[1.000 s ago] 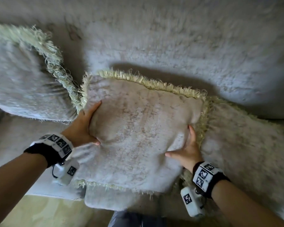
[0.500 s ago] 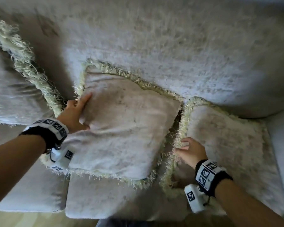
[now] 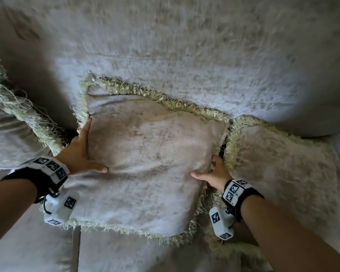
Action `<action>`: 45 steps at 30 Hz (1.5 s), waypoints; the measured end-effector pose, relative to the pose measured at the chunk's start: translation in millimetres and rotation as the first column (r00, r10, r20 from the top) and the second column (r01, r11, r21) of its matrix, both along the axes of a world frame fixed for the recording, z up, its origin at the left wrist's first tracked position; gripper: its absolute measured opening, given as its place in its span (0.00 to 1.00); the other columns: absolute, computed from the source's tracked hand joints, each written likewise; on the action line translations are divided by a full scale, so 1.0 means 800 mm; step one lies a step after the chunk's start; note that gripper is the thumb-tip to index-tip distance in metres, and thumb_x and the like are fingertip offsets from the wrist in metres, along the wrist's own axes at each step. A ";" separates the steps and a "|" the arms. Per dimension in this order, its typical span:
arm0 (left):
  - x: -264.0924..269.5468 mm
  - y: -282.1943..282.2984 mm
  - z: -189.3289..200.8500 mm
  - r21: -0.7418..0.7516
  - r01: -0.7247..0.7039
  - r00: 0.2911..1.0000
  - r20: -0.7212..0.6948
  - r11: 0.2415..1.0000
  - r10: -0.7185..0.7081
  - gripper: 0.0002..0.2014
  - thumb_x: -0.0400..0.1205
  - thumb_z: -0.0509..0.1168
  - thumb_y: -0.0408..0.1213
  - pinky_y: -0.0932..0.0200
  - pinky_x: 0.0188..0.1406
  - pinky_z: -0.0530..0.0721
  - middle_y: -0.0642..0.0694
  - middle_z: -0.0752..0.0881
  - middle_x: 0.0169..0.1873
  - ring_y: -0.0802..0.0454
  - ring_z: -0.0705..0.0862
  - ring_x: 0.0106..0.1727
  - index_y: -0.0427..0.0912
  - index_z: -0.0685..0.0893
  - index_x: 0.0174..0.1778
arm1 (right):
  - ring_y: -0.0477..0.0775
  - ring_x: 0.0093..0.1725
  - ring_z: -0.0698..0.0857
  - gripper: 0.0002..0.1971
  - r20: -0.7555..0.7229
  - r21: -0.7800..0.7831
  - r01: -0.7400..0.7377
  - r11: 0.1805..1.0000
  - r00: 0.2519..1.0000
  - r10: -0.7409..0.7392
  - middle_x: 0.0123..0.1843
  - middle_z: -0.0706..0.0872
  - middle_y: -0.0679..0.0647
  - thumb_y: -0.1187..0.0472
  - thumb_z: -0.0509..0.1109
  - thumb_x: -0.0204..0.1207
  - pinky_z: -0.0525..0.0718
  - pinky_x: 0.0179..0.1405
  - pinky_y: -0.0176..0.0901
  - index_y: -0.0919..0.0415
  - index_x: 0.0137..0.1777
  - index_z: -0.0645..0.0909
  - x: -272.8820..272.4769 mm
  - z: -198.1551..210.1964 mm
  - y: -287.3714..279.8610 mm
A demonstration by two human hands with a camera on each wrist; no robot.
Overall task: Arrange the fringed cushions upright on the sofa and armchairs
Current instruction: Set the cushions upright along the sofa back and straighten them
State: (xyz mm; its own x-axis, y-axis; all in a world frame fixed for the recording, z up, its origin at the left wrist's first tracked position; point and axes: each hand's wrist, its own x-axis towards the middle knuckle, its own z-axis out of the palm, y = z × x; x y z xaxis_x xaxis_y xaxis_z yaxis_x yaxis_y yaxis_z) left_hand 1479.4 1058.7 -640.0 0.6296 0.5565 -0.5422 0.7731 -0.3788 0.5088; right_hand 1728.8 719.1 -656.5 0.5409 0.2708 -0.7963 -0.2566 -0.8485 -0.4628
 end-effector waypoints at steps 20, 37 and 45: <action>-0.019 -0.064 0.099 -0.086 -0.045 0.899 0.431 0.995 0.078 0.63 0.55 0.86 0.49 0.52 0.65 0.81 0.60 0.79 0.67 0.65 0.78 0.68 0.67 0.51 0.80 | 0.48 0.70 0.77 0.52 0.110 0.491 0.094 0.866 0.980 -0.168 0.67 0.79 0.42 0.74 0.84 0.58 0.73 0.74 0.55 0.39 0.74 0.60 0.015 0.129 0.000; 0.059 -0.059 0.067 0.053 -0.164 0.984 0.086 0.985 0.159 0.78 0.53 0.84 0.60 0.37 0.76 0.66 0.33 0.53 0.82 0.36 0.59 0.82 0.55 0.27 0.81 | 0.49 0.78 0.66 0.66 0.237 0.428 -0.055 0.902 0.970 -0.053 0.79 0.65 0.44 0.58 0.91 0.50 0.61 0.81 0.55 0.31 0.78 0.46 0.066 0.102 0.015; 0.077 -0.052 0.061 0.070 -0.185 0.976 0.133 0.980 0.175 0.77 0.55 0.87 0.47 0.34 0.73 0.70 0.29 0.63 0.77 0.31 0.70 0.75 0.60 0.27 0.80 | 0.52 0.75 0.68 0.64 0.275 0.429 -0.011 0.903 0.954 -0.119 0.75 0.68 0.50 0.60 0.90 0.53 0.62 0.79 0.49 0.36 0.77 0.46 0.065 0.083 0.036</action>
State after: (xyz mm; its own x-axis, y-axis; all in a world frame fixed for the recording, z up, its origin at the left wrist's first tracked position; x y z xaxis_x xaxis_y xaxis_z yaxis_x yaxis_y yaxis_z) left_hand 1541.1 1017.0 -591.0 0.5753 0.7060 -0.4131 0.7640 -0.2835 0.5796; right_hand 1781.0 747.6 -590.4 0.7513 0.5087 -0.4203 -0.0971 -0.5447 -0.8330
